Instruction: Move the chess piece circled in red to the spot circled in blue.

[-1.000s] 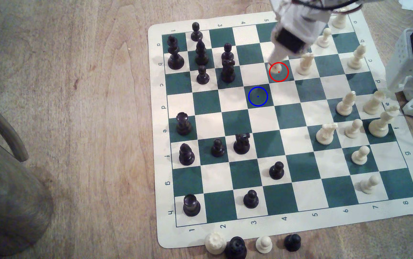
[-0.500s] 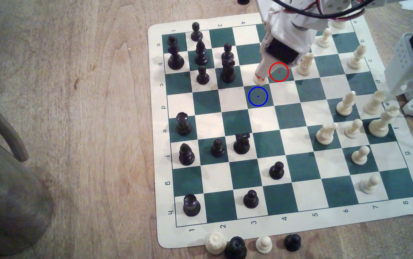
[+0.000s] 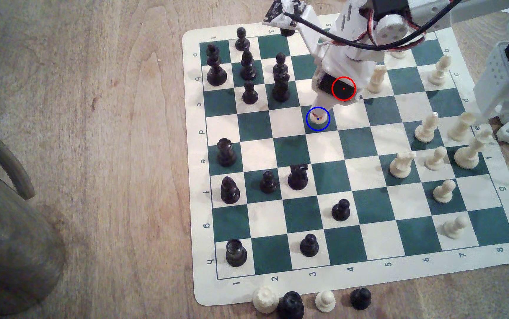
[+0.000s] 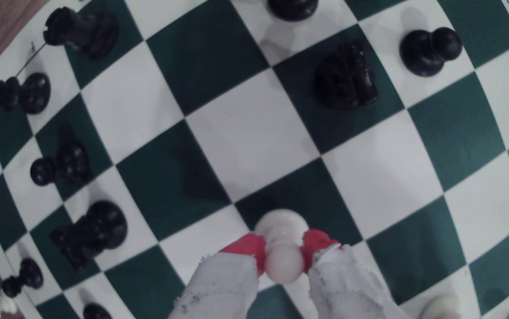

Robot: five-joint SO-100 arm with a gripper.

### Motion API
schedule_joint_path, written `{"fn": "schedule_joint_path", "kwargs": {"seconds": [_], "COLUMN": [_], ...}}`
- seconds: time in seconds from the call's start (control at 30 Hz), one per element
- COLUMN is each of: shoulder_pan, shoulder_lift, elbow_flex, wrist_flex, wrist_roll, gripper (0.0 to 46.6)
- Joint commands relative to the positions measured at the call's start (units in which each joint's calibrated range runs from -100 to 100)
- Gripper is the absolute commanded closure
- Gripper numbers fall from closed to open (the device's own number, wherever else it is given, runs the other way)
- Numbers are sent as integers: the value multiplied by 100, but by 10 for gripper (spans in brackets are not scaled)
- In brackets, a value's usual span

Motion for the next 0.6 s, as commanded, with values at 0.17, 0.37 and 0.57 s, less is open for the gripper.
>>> {"fn": "schedule_joint_path", "kwargs": {"seconds": [0.17,0.37,0.57], "shoulder_pan": [75,90,153], "shoulder_lift": [48,158,192], "elbow_flex": [-131,-86,-86], "wrist_flex": [-84,-150,-183], "wrist_roll": [10,20,49], "gripper": [464,464,464]}}
